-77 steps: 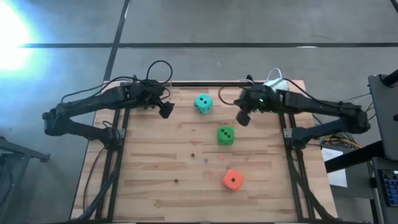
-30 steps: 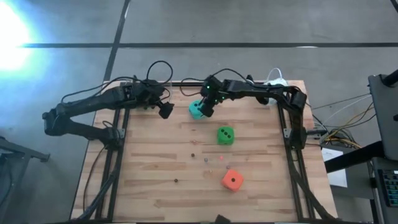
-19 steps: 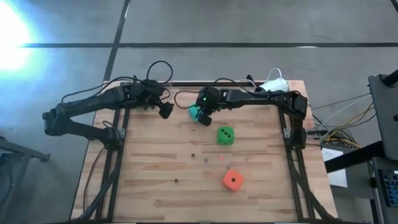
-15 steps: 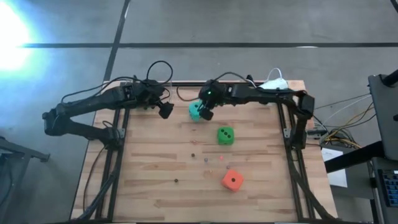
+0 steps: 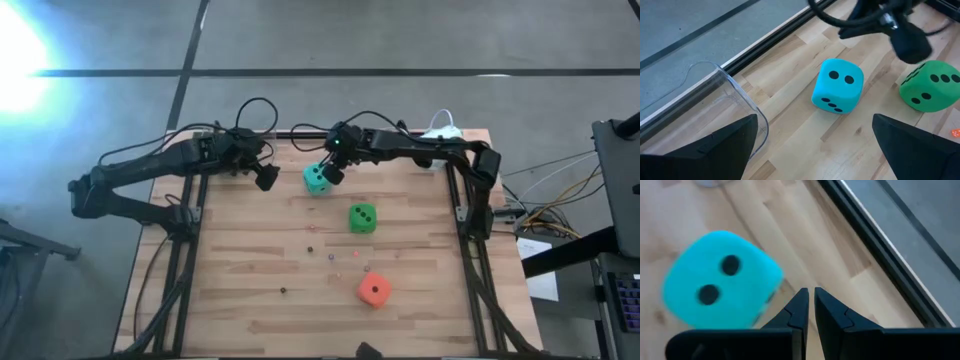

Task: Pick & Place Dice
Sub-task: Put the large blue die into the transparent bin

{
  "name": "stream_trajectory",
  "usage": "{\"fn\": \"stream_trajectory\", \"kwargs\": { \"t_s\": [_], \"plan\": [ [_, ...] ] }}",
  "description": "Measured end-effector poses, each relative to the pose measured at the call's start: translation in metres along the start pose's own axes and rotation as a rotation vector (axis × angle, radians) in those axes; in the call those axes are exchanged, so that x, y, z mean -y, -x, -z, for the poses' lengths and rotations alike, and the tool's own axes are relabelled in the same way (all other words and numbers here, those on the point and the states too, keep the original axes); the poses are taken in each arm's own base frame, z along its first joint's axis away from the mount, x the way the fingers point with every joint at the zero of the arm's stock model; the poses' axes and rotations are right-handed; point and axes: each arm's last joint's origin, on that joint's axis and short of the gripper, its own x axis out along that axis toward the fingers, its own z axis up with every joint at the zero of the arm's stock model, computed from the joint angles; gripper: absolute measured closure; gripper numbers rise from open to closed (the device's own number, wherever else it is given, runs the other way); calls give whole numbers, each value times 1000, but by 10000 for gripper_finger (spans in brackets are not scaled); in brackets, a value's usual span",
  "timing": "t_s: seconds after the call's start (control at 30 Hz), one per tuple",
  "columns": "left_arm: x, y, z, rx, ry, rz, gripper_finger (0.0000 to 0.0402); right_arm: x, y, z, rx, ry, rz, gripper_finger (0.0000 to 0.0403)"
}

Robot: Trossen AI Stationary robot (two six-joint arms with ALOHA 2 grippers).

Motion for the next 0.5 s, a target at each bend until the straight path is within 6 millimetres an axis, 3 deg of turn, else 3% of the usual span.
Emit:
{"fn": "stream_trajectory", "kwargs": {
  "t_s": [0.2, 0.33, 0.5],
  "plan": [
    [0, 0, 0, 0, 0, 1, 7, 1, -30, 11, -75, 9, 13, 376],
    [0, 0, 0, -1, -1, 1, 7, -6, -44, 17, -106, 35, -89, 376],
    [0, 0, 1, -10, -3, -1, 7, -16, -49, 19, -91, 62, -130, 376]
  ]
}}
